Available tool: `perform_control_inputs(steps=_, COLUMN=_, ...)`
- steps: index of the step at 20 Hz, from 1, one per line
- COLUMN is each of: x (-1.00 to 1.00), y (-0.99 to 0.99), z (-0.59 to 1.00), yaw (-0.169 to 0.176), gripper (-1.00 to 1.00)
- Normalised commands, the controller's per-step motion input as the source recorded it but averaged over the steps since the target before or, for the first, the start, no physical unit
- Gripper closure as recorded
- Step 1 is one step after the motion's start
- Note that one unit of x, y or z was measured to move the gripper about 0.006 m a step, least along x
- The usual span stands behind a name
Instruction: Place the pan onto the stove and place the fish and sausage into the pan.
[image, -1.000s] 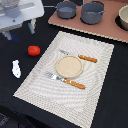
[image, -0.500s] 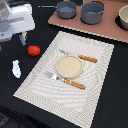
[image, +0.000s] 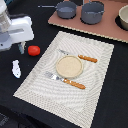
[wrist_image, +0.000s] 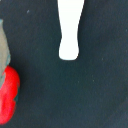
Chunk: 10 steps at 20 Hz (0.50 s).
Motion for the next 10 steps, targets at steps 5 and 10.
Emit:
perform_control_inputs(steps=5, x=0.26, y=-0.36, z=-0.30, yaw=0.000, gripper=-1.00)
perform_control_inputs(steps=10, x=0.25, y=-0.15, z=-0.25, yaw=0.001, gripper=-1.00)
